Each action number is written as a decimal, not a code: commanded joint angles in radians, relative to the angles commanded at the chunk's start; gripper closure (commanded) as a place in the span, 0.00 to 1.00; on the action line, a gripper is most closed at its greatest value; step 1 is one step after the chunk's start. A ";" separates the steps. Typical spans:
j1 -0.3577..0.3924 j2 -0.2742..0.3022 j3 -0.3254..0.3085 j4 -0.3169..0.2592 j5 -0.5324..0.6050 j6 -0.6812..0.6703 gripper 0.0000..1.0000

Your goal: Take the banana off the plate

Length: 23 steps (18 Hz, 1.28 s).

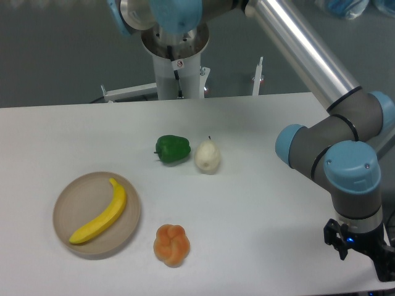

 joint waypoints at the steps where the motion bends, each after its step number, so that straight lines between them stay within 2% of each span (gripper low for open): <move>1: -0.005 0.023 -0.018 -0.006 0.000 -0.038 0.00; 3: -0.020 0.075 -0.092 -0.027 0.006 -0.096 0.00; 4: -0.025 0.119 -0.151 -0.037 0.006 -0.120 0.00; 6: -0.034 0.178 -0.213 -0.049 -0.006 -0.167 0.00; 8: -0.051 0.228 -0.254 -0.089 -0.032 -0.254 0.00; 10: -0.058 0.279 -0.294 -0.139 -0.107 -0.333 0.00; 11: -0.089 0.316 -0.339 -0.165 -0.130 -0.386 0.00; 13: -0.132 0.374 -0.415 -0.169 -0.161 -0.512 0.00; 14: -0.159 0.409 -0.475 -0.157 -0.204 -0.604 0.00; 16: -0.192 0.430 -0.495 -0.158 -0.228 -0.679 0.00; 20: -0.291 0.462 -0.583 -0.156 -0.221 -0.689 0.00; 23: -0.356 0.457 -0.607 -0.156 -0.221 -0.690 0.00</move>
